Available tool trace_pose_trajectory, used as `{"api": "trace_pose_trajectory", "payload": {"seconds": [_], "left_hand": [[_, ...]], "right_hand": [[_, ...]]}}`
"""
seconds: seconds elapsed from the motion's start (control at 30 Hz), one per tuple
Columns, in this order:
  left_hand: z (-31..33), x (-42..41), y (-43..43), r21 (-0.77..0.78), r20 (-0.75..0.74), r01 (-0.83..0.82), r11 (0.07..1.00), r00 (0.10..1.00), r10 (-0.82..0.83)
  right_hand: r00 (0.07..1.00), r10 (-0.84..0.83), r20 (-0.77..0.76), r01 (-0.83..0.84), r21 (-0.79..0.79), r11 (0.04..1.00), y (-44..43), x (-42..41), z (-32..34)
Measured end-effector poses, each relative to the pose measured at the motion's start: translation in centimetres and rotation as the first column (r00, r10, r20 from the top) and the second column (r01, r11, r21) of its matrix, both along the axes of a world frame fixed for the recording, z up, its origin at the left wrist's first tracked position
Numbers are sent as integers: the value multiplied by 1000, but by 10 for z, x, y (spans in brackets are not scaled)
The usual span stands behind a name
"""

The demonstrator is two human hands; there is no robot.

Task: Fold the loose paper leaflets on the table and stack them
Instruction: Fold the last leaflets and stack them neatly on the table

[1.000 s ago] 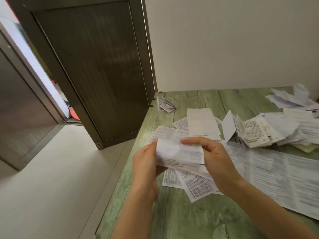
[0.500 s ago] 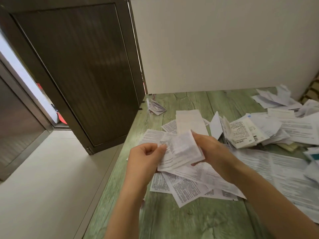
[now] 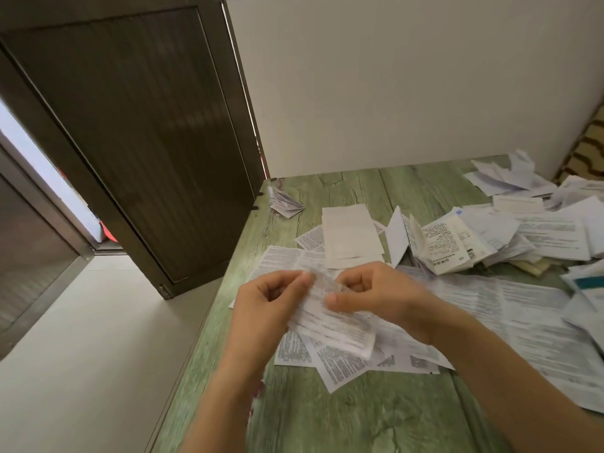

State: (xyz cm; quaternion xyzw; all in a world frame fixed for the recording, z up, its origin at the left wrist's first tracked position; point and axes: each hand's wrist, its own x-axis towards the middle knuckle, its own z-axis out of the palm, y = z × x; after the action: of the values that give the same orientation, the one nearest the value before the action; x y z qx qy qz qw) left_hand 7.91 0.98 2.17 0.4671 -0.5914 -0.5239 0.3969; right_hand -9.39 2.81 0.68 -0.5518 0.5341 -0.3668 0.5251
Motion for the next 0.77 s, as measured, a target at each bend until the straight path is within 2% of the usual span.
{"api": "trace_pose_trajectory", "payload": {"seconds": [0.1, 0.17, 0.37, 0.53, 0.77], "left_hand": [[-4, -4, 2, 138, -102, 14, 990, 995, 0], [-5, -7, 5, 173, -112, 9, 985, 994, 11], [-9, -16, 5, 74, -58, -149, 986, 986, 154], [-15, -19, -1, 5, -19, -300, 954, 954, 300], [-10, -24, 4, 52, -4, -199, 979, 980, 200]], "right_hand": [[968, -207, 143, 220, -84, 972, 0, 6, -2], [926, -290, 242, 317, -80, 945, -1, 8, -2], [931, -280, 235, 292, -19, 956, -2, 9, -3], [960, -236, 153, 234, 29, 972, -3, 9, -2], [956, -243, 166, 248, -8, 969, -4, 7, -5]]}}
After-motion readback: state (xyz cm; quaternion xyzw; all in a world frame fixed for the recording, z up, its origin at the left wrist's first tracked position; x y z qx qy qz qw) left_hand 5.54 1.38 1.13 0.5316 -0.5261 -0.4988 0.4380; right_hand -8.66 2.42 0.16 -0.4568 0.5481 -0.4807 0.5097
